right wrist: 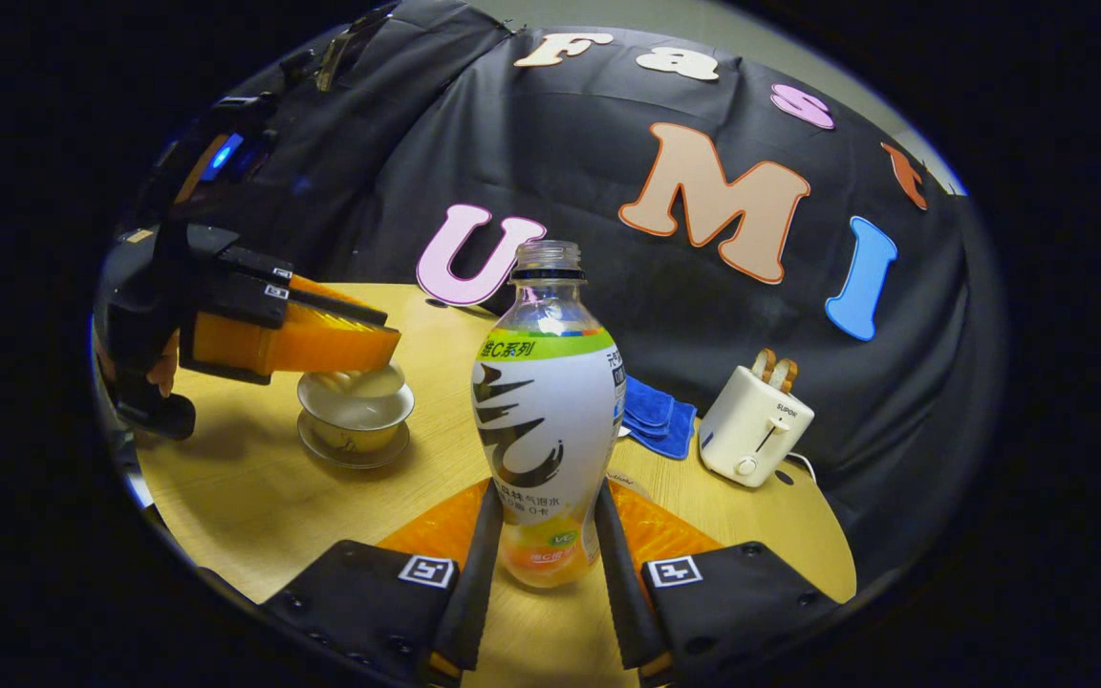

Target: Open the teacup lid with one hand, grasp the water bottle and pour water into the teacup with the other hand; after pouring, place the water bottle on the coaster and then close the teacup lid.

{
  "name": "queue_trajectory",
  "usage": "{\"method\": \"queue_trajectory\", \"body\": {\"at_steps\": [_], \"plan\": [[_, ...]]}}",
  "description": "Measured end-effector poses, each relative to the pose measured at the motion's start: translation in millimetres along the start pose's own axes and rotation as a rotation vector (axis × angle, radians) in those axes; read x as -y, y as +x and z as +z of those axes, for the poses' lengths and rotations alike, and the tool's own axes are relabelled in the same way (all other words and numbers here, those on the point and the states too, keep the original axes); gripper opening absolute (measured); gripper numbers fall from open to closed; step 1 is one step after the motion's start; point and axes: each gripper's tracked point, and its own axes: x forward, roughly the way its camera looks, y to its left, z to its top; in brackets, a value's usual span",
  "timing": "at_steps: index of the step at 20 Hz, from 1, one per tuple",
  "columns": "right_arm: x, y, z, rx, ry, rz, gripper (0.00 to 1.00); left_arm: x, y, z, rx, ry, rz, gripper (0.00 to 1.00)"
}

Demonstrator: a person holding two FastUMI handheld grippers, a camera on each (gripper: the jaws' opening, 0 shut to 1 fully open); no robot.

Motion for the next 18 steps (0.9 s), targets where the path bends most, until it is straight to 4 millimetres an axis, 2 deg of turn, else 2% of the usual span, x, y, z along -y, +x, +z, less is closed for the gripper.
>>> {"method": "queue_trajectory", "body": {"at_steps": [11, 15, 18], "plan": [[12.2, -3.9, 10.8, 0.028, 0.025, -0.018, 0.58, -1.3, 5.5, -18.9, -0.014, 0.059, 0.027, 0.24], [15.2, -3.0, 11.9, 0.033, 0.034, -0.024, 0.58, -1.3, 5.0, -19.1, 0.012, 0.065, 0.029, 0.24], [17.0, -0.8, 13.3, 0.032, 0.049, -0.023, 0.58, -6.9, 3.9, -22.0, 0.016, 0.067, 0.050, 0.30]]}}
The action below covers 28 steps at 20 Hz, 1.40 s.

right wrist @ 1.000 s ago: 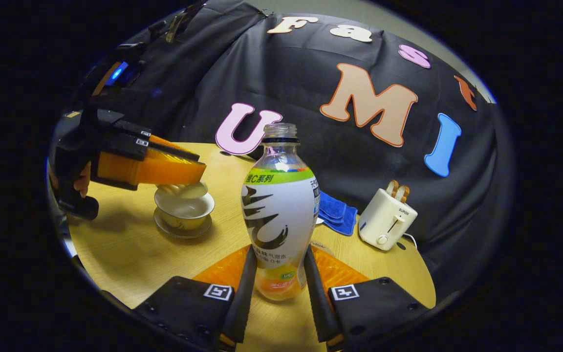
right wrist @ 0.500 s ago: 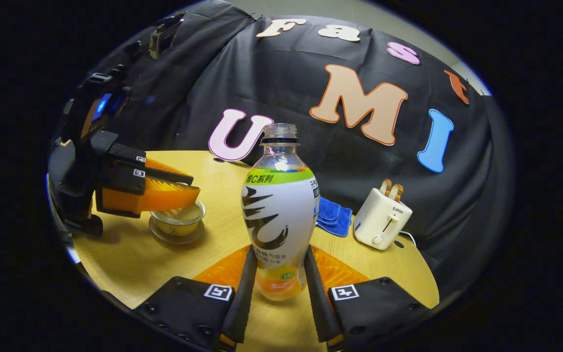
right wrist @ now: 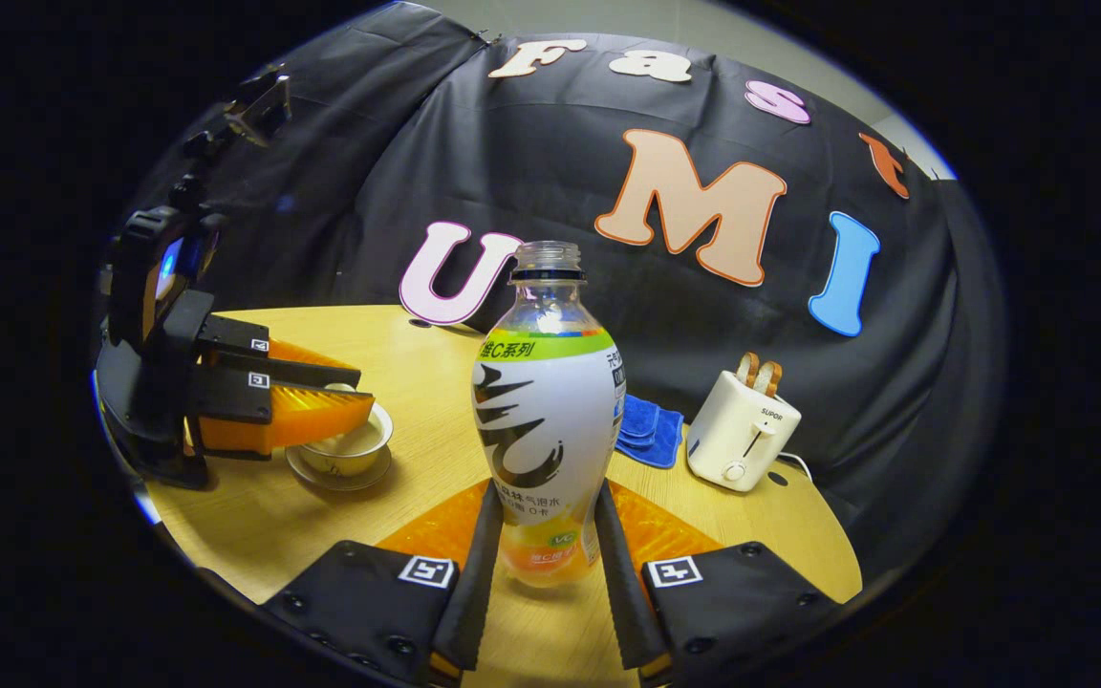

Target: Open the teacup lid with one hand, grasp the water bottle and pour water into the teacup with the other hand; after pouring, place the water bottle on the coaster and then close the teacup lid.

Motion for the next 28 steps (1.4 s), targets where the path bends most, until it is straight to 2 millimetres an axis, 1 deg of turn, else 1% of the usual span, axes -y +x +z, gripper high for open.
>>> {"method": "queue_trajectory", "body": {"at_steps": [1, 3, 4, 5, 7, 8, 11, 13, 14, 15, 16, 19, 20, 21, 25, 28], "plan": [[1.6, 0.6, 1.0, 0.000, 0.006, -0.001, 0.58, 3.2, 0.2, 1.1, 0.008, -0.004, -0.008, 0.32], [3.9, 4.7, 2.7, 0.004, 0.015, -0.005, 0.58, 10.0, -2.7, 5.8, 0.026, 0.006, -0.023, 0.46], [6.7, 7.1, 3.5, 0.007, 0.019, -0.011, 0.58, 10.1, -4.4, 9.4, 0.041, 0.022, -0.019, 0.63], [10.1, 10.4, 5.0, 0.010, 0.027, -0.018, 0.58, 8.2, -6.3, 14.4, 0.054, 0.039, -0.006, 0.72], [16.4, 17.6, 7.4, 0.016, 0.060, -0.028, 0.58, 5.6, -11.9, 22.4, 0.084, 0.058, 0.013, 1.00], [20.1, 21.9, 8.3, 0.018, 0.077, -0.031, 0.58, 4.5, -15.1, 27.2, 0.102, 0.060, 0.023, 0.97], [30.8, 32.9, 11.1, 0.030, 0.110, -0.032, 0.58, 2.7, -27.5, 40.1, 0.158, 0.033, 0.045, 0.96], [36.3, 41.9, 12.6, 0.035, 0.141, -0.028, 0.58, -0.8, -33.2, 43.2, 0.178, 0.021, 0.065, 0.96], [39.4, 48.1, 10.1, 0.031, 0.161, -0.029, 0.58, -3.3, -36.3, 43.5, 0.187, 0.013, 0.076, 0.96], [42.3, 53.9, 9.0, 0.029, 0.176, -0.029, 0.61, -5.4, -39.9, 46.8, 0.202, -0.001, 0.083, 0.96], [46.0, 57.1, 7.2, 0.027, 0.187, -0.036, 0.63, -5.0, -42.4, 47.8, 0.212, -0.017, 0.085, 0.96], [53.7, 74.0, -2.8, 0.007, 0.238, -0.051, 0.63, -12.9, -48.4, 51.6, 0.230, -0.043, 0.109, 0.96], [55.1, 77.2, -5.0, 0.001, 0.252, -0.056, 0.63, -16.0, -49.5, 51.6, 0.231, -0.043, 0.118, 1.00], [57.5, 81.5, -6.8, -0.002, 0.264, -0.061, 0.60, -18.8, -51.3, 53.1, 0.236, -0.044, 0.125, 0.96], [66.2, 95.4, -16.7, -0.008, 0.268, -0.091, 0.60, -23.9, -53.8, 54.6, 0.242, -0.050, 0.134, 0.96], [71.1, 101.9, -23.7, -0.019, 0.304, -0.096, 0.60, -26.8, -53.2, 54.1, 0.244, -0.058, 0.141, 0.96]]}}
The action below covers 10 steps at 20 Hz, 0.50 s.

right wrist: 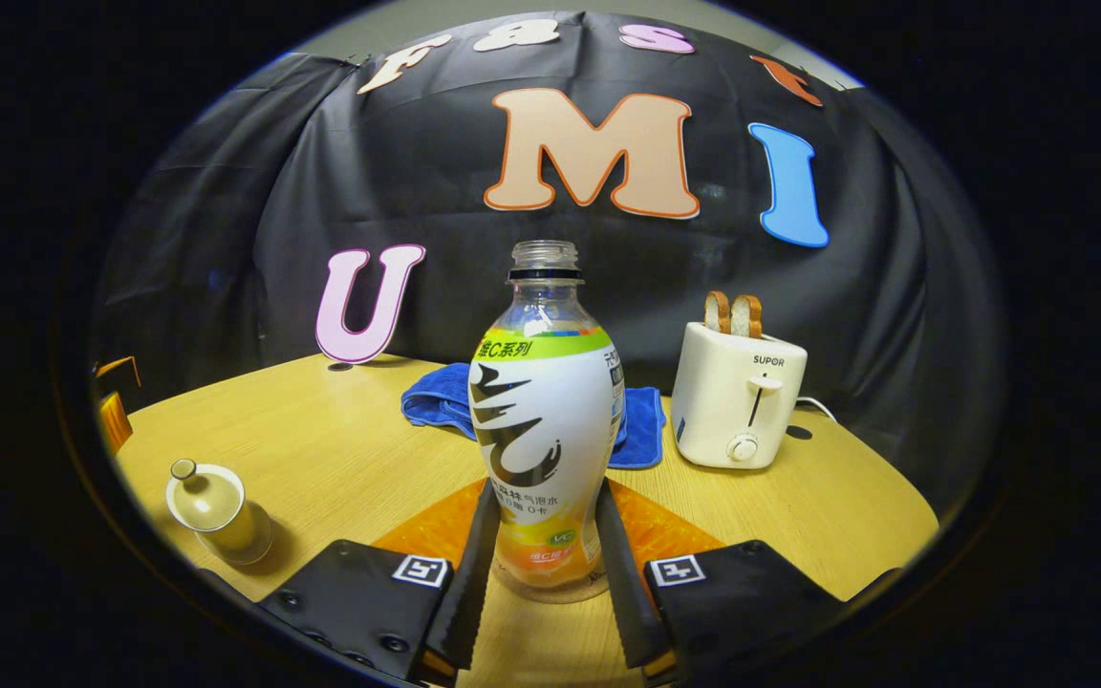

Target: Open the teacup lid with one hand, grasp the water bottle and pour water into the teacup with the other hand; after pouring, place the water bottle on the coaster and then close the teacup lid.

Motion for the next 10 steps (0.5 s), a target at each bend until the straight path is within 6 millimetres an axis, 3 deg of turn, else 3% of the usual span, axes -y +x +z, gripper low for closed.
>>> {"method": "queue_trajectory", "body": {"at_steps": [5, 10], "plan": [[5.7, 7.3, -1.7, 0.010, 0.032, -0.010, 0.60, -0.1, 0.3, -0.3, -0.001, -0.007, -0.002, 0.96], [3.0, 4.3, -2.4, 0.007, 0.021, -0.002, 0.68, 0.8, 0.1, -0.3, -0.001, -0.008, -0.003, 0.96]]}}
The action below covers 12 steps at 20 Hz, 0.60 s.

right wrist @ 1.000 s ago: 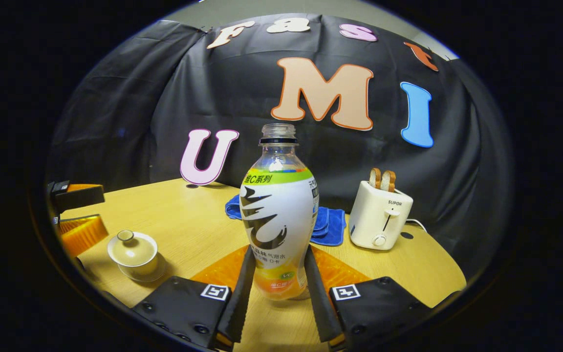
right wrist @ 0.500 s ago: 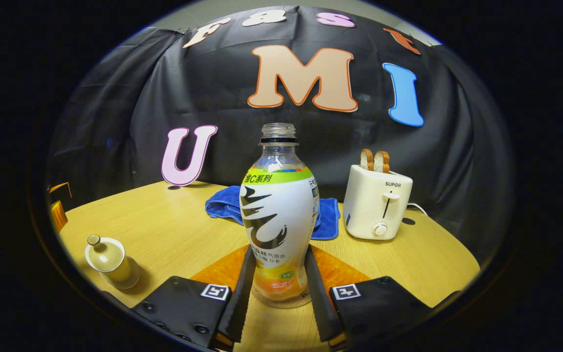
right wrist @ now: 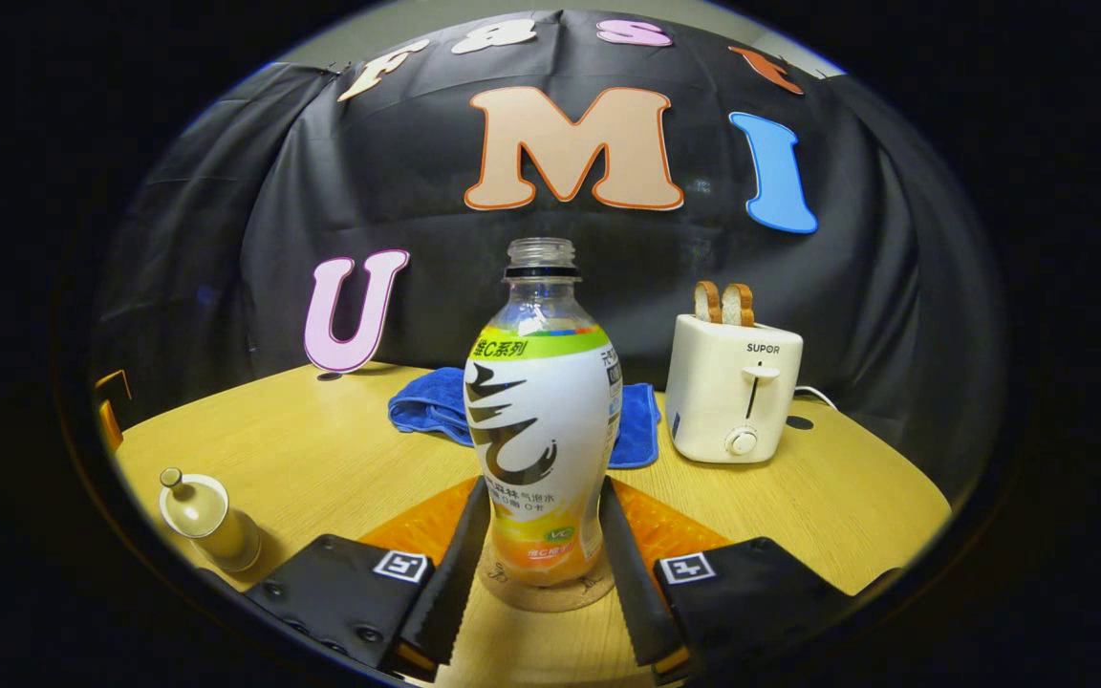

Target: Open the teacup lid with one hand, grasp the water bottle and pour water into the teacup with the other hand; after pouring, place the water bottle on the coaster and then close the teacup lid.

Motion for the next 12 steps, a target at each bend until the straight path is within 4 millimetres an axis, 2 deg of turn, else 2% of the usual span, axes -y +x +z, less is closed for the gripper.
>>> {"method": "queue_trajectory", "body": {"at_steps": [4, 5, 6, 8, 9, 12], "plan": [[-3.0, -4.2, -1.5, 0.002, -0.031, 0.000, 0.87, 0.7, -1.0, 0.9, 0.000, -0.002, -0.001, 0.96], [-4.7, -5.7, -1.9, 0.003, -0.035, 0.002, 0.82, 1.4, -0.8, 1.0, 0.000, -0.002, -0.002, 0.96], [-5.0, -7.0, -0.5, 0.005, -0.039, 0.000, 0.94, 1.7, -1.4, -0.2, -0.001, -0.002, -0.003, 0.96], [-2.9, -12.6, 1.7, 0.016, -0.044, -0.005, 0.95, 1.5, -2.3, 1.3, 0.000, -0.002, -0.001, 0.96], [-3.3, -14.7, 2.8, 0.025, -0.045, -0.007, 1.00, 1.8, -2.3, 2.1, 0.001, -0.002, -0.001, 0.96], [-0.3, -25.4, 6.9, 0.048, -0.057, -0.017, 1.00, 4.7, -6.2, 5.2, 0.005, -0.002, -0.003, 0.96]]}}
